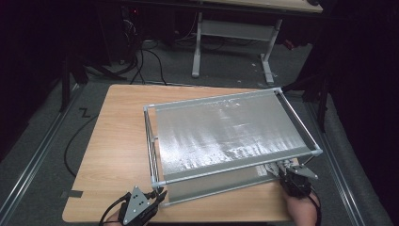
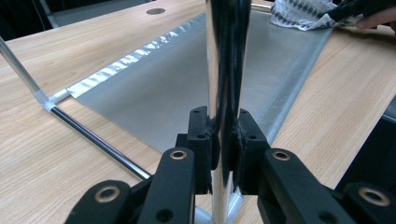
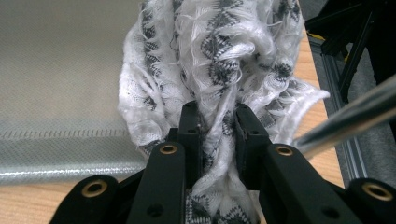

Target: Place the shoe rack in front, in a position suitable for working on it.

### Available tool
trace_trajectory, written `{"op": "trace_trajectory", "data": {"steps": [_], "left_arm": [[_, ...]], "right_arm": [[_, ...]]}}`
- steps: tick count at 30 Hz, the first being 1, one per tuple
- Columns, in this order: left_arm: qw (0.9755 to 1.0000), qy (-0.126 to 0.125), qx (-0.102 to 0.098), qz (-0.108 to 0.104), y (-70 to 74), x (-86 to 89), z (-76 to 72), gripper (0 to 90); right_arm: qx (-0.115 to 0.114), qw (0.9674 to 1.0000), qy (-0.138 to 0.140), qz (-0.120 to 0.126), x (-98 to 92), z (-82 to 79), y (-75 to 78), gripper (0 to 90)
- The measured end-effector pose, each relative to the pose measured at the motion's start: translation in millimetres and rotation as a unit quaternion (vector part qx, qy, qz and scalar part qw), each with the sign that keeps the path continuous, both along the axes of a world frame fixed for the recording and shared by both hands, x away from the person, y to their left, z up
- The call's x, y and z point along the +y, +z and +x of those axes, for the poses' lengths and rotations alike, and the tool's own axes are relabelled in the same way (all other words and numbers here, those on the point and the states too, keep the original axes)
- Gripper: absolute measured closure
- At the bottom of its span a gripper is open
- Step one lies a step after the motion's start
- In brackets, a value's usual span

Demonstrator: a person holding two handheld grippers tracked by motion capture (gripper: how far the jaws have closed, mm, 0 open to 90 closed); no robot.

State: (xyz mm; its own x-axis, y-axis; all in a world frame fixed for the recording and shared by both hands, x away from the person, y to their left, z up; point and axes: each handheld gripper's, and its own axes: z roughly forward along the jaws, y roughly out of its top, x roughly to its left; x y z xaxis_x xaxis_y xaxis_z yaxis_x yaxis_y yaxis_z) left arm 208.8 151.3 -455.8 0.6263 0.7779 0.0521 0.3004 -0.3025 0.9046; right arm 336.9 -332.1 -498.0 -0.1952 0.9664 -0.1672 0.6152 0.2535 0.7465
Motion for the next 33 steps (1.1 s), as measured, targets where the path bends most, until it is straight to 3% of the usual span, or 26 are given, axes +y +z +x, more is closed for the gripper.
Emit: {"op": "trace_trajectory", "data": {"steps": [23,33], "left_arm": [[1.0000,-0.002,0.000,-0.007,-1.3,0.3,-0.4,79.8],[1.0000,0.000,0.000,-0.006,-1.2,0.0,-0.6,79.8]], "right_arm": [[0.003,0.9999,0.014,-0.004,12.2,0.4,0.4,75.8],[0.008,0.9974,0.070,-0.008,52.7,-5.9,-0.1,75.4]]}}
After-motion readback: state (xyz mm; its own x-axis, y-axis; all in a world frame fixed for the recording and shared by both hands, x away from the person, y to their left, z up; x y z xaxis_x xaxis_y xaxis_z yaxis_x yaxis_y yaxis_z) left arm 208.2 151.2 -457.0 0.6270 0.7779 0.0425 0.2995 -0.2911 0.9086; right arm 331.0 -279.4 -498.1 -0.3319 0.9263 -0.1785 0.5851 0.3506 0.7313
